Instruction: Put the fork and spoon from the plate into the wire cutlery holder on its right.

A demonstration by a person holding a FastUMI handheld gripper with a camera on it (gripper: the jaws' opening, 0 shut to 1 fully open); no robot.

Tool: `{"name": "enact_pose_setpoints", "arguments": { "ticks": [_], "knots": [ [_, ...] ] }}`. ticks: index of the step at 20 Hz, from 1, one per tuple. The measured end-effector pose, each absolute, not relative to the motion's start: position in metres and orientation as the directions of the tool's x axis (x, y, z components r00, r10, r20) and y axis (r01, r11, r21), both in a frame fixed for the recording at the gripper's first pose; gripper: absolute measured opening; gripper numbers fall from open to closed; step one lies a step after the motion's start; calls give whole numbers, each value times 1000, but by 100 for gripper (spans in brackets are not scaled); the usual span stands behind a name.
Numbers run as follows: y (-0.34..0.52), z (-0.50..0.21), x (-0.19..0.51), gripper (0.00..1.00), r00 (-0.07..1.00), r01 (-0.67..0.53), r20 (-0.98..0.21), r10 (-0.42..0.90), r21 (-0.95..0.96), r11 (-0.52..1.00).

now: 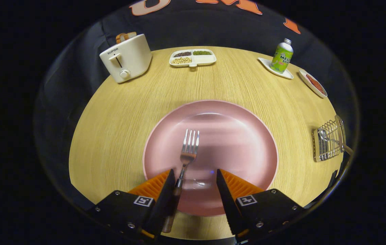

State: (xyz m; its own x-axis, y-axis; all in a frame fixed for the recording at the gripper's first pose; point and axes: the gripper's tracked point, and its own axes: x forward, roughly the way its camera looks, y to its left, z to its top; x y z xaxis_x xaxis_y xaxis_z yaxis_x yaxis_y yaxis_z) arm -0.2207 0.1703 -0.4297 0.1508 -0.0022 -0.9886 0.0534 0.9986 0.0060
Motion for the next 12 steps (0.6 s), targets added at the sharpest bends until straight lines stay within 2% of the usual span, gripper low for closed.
{"name": "enact_pose_setpoints", "arguments": {
  "ticks": [1,3,5,6,8,12],
  "knots": [
    [168,-432,-224,71,146,47,-989,-2,5,999],
    [165,-435,-226,54,138,34,-990,-13,-8,999],
    [157,-436,-226,33,139,23,-989,-45,-42,999],
    [157,-433,-226,18,134,18,-990,-42,-39,999],
    [158,-435,-227,11,130,-2,-991,-28,-29,1000],
    [158,-435,-225,4,140,-62,-990,8,-1,998]
  ]
}}
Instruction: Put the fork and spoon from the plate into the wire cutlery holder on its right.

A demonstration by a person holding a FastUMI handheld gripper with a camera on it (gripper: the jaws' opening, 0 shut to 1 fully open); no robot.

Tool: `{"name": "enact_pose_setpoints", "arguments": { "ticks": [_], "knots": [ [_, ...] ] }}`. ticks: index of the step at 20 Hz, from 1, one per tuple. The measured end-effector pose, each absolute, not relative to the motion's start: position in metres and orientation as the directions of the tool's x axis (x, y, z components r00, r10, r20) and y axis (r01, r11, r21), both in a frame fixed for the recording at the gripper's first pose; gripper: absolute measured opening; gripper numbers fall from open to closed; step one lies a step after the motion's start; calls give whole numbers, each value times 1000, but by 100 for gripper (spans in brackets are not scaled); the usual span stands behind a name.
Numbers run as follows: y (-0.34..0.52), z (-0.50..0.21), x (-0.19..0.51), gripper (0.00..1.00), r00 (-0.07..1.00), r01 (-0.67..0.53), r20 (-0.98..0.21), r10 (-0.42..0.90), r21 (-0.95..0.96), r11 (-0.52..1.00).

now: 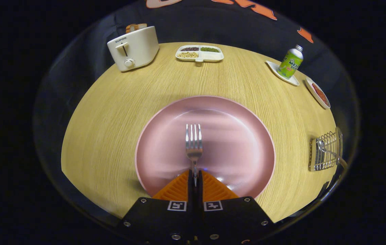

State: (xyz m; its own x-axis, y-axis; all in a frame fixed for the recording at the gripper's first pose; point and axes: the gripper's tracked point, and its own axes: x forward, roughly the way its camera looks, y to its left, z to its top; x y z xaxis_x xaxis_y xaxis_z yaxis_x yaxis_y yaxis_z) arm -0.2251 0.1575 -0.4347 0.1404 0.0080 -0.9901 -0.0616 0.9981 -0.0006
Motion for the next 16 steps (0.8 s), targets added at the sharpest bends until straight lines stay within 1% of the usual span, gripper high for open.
{"name": "enact_pose_setpoints", "arguments": {
  "ticks": [4,7,10,12,16],
  "knots": [
    [145,-423,-212,3,190,-48,-981,25,16,999],
    [127,-406,-196,3,237,-5,-971,23,22,1000],
    [98,-380,-177,3,299,48,-954,-4,11,999],
    [78,-366,-167,3,333,61,-943,-19,1,998],
    [24,-336,-157,3,381,128,-920,-88,-42,991]
  ]
}}
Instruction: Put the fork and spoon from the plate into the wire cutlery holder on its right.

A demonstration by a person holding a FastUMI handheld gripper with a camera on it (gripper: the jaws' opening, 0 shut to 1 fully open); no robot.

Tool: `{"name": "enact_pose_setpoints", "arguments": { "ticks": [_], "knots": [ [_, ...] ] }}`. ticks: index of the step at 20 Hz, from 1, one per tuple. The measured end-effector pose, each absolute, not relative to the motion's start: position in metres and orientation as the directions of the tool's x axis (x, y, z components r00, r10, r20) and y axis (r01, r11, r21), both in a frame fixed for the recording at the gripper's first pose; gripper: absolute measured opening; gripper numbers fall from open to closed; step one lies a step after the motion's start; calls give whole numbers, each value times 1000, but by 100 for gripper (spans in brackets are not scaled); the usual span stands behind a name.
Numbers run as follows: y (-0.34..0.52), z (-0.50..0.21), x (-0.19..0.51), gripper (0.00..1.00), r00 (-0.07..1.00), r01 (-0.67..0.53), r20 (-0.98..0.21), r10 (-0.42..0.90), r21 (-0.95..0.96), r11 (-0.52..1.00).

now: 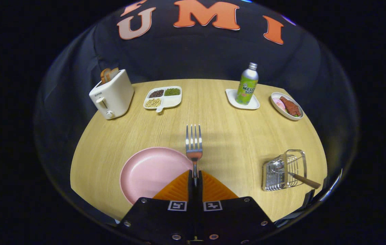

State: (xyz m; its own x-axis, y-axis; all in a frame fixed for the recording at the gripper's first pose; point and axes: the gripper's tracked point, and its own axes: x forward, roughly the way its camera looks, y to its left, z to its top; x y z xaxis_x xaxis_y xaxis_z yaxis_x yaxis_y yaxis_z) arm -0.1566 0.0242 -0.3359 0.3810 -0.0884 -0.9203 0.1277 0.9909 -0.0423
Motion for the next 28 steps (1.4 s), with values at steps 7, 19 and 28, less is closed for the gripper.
{"name": "enact_pose_setpoints", "arguments": {
  "ticks": [7,19,28],
  "knots": [
    [-76,-303,-160,3,377,214,-903,-209,-134,968],
    [-162,-293,-212,4,131,72,-961,-244,-236,969],
    [-169,-304,-228,4,-53,-136,-972,-227,-218,966]
  ]
}}
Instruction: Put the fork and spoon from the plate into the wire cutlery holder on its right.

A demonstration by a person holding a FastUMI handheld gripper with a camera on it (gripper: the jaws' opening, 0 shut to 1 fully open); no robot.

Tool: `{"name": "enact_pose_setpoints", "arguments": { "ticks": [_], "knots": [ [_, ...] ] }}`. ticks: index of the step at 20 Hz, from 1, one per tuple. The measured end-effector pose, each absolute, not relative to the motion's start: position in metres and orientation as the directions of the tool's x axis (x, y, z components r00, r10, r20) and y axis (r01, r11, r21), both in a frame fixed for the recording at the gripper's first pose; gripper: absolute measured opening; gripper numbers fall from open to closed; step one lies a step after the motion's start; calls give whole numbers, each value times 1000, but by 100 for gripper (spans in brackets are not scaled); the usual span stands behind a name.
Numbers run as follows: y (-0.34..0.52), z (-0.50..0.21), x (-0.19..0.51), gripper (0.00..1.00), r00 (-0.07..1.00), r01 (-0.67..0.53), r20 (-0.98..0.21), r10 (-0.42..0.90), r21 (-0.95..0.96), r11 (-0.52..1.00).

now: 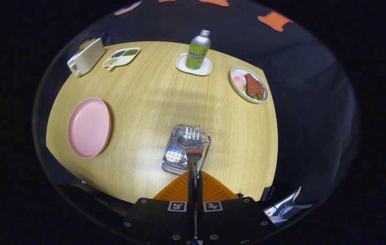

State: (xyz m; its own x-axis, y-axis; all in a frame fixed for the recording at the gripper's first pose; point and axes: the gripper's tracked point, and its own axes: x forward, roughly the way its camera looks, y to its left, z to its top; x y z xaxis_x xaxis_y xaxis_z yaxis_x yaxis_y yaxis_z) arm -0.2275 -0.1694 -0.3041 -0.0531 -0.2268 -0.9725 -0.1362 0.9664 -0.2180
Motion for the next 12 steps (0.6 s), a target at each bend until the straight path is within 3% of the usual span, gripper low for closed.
{"name": "enact_pose_setpoints", "arguments": {
  "ticks": [6,12],
  "knots": [
    [-173,-313,-235,5,-176,-194,-964,-200,-165,967],
    [-173,-323,-228,6,-186,-226,-966,-181,-137,964]
  ]
}}
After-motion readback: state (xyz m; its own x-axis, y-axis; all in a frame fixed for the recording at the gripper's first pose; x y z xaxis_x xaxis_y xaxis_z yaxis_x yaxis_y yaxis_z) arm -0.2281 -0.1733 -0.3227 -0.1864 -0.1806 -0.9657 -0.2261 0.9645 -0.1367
